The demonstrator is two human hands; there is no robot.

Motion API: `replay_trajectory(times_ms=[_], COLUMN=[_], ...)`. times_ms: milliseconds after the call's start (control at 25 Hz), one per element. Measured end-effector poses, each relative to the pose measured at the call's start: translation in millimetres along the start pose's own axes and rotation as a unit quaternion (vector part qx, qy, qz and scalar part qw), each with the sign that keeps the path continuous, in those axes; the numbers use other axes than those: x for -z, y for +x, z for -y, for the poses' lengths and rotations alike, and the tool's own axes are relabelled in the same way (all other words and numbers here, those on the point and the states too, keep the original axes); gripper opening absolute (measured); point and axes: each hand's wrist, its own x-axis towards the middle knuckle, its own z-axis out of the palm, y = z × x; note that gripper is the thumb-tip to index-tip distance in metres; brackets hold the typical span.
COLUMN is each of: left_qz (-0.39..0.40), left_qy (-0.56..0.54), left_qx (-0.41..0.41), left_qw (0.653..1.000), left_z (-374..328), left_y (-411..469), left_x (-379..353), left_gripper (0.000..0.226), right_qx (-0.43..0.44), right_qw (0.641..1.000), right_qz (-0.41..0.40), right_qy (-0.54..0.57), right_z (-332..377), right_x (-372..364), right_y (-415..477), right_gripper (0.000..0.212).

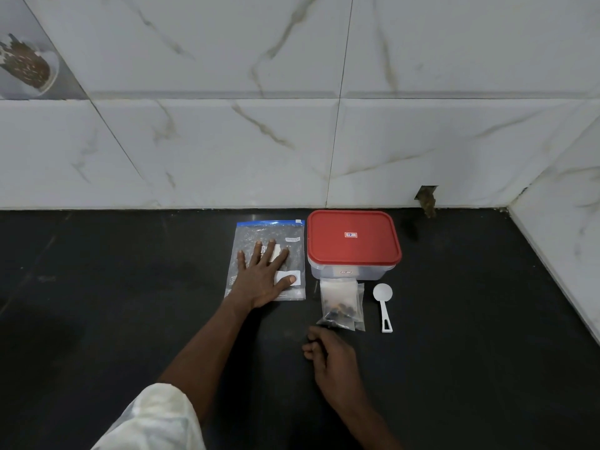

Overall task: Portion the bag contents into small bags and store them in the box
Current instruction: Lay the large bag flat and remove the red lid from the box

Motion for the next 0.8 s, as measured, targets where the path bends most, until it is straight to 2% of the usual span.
replay_trajectory(times_ms=[120, 200, 240, 320, 360, 400, 480, 560, 680, 800], left_qz=[-0.045, -0.139, -0.193, -0.266, -0.278, -0.271, -0.226, -0.191, -0.167, -0.158], left_qy=[-0.008, -0.125, -0.229, -0.401, -0.443, -0.459, -0.458, -0.424, -0.365, -0.322], left_qx=[-0.008, -0.003, 0.018, 0.080, 0.103, 0.115, 0.123, 0.137, 0.166, 0.208], left_qw=[0.999, 0.982, 0.954, 0.873, 0.846, 0.838, 0.851, 0.875, 0.901, 0.910], left_z=[-3, -17, -29, -57, -72, -84, -100, -109, -115, -115], left_y=[-2, -5, -8, -16, -20, -21, -14, -2, 10, 18], left_x=[2, 10, 17, 33, 43, 54, 75, 90, 99, 98], left_gripper=[0.073, 0.062, 0.051, 0.033, 0.028, 0.026, 0.025, 0.025, 0.022, 0.011], right_qx=[0.018, 0.040, 0.041, 0.021, 0.005, -0.016, -0.050, -0.057, -0.115, -0.152], right_qw=[1.000, 0.995, 0.985, 0.949, 0.935, 0.929, 0.933, 0.944, 0.950, 0.943], right_qz=[-0.009, -0.087, -0.157, -0.295, -0.332, -0.347, -0.323, -0.257, -0.166, -0.157], right_qy=[0.003, -0.035, -0.065, -0.113, -0.121, -0.124, -0.149, -0.198, -0.237, -0.251], right_z=[11, 23, 29, 40, 45, 49, 54, 56, 55, 50], right_x=[17, 39, 52, 82, 98, 114, 140, 157, 162, 161], right_y=[6, 17, 26, 47, 61, 77, 113, 145, 173, 178], right_gripper=[0.022, 0.017, 0.015, 0.012, 0.014, 0.019, 0.025, 0.024, 0.023, 0.016])
